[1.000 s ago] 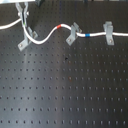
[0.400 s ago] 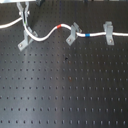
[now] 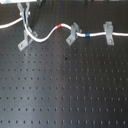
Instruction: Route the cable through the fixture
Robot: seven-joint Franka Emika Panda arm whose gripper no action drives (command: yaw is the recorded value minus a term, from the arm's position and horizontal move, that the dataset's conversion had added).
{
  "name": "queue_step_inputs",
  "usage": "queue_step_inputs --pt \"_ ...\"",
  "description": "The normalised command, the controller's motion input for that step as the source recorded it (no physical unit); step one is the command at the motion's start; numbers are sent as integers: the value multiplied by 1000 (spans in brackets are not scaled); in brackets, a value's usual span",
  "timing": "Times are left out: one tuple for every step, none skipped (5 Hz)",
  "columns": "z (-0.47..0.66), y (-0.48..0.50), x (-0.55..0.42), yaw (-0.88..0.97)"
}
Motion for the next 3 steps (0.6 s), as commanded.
queue_step_inputs --pt "7 -87 -215 3" --pt "10 -30 -292 43" --pt "9 -26 -264 26"
